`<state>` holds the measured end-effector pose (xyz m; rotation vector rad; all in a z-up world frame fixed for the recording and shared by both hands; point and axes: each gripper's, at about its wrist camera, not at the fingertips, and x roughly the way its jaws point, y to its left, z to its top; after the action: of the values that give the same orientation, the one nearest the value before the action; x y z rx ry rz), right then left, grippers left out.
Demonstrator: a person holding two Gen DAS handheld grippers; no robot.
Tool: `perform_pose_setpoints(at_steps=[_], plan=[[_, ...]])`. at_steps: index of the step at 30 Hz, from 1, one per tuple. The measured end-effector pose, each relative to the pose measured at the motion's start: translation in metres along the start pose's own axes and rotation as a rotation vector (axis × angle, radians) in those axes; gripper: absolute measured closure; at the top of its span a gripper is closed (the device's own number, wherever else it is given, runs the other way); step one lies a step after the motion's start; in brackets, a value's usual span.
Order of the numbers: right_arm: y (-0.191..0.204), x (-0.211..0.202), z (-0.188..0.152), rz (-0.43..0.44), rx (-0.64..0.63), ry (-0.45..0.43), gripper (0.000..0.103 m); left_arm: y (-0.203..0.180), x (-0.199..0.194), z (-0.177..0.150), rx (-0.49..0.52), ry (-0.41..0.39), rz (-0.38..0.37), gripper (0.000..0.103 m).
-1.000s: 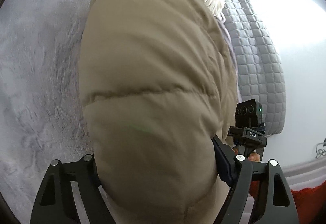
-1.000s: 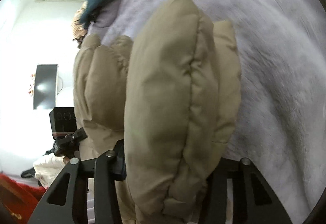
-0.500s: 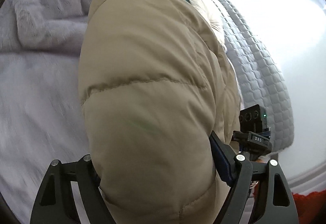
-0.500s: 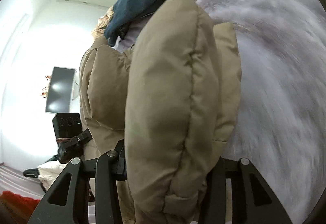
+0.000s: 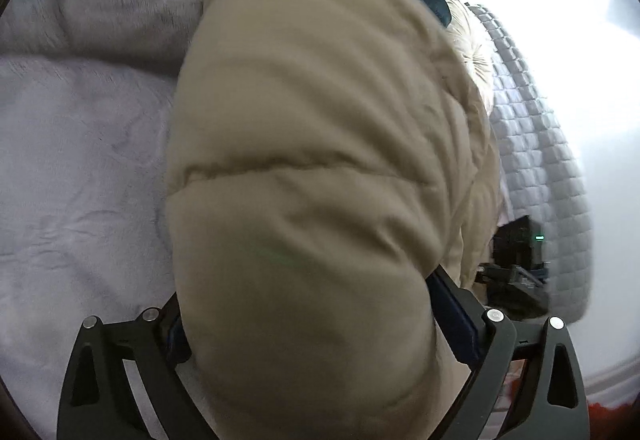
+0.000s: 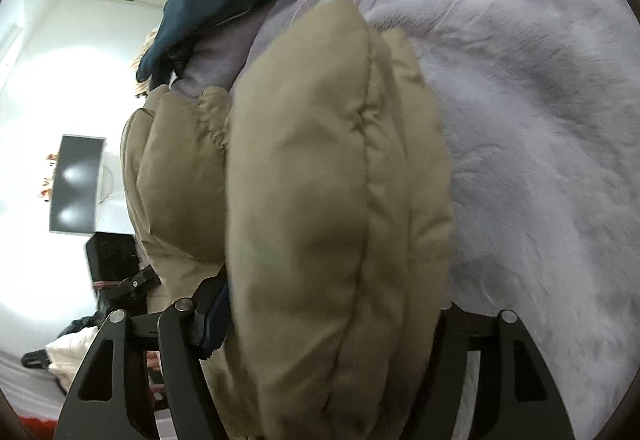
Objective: Fold large clothes
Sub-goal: 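Lower the folded bundle onto the bed and release both grippers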
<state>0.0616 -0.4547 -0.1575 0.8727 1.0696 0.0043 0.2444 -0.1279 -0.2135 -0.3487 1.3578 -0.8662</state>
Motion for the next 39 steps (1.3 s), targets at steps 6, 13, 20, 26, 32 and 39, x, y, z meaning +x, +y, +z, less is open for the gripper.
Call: perform_pose_setpoints(at_steps=[6, 13, 20, 26, 32, 39], plan=[[0.031, -0.049, -0.023, -0.236, -0.071, -0.150, 0.044, -0.036, -0.037, -0.019, 0.129, -0.122, 0.210, 0.012], [0.061, -0.086, -0.025, -0.095, -0.139, -0.290, 0.060, -0.072, -0.074, -0.035, 0.236, -0.186, 0.352, 0.013], [0.030, -0.034, -0.008, -0.058, -0.011, -0.137, 0.060, -0.094, -0.084, -0.018, 0.175, -0.265, 0.337, 0.013], [0.019, -0.011, -0.001, 0.006, 0.025, -0.126, 0.097, -0.115, -0.057, 0.003, 0.195, -0.269, 0.347, 0.013], [0.007, -0.008, -0.013, -0.151, 0.045, -0.169, 0.100, -0.129, -0.011, 0.008, 0.250, -0.230, 0.427, 0.013], [-0.019, 0.007, -0.016, -0.111, 0.092, -0.183, 0.103, -0.143, 0.010, -0.001, 0.355, -0.199, 0.513, 0.013]])
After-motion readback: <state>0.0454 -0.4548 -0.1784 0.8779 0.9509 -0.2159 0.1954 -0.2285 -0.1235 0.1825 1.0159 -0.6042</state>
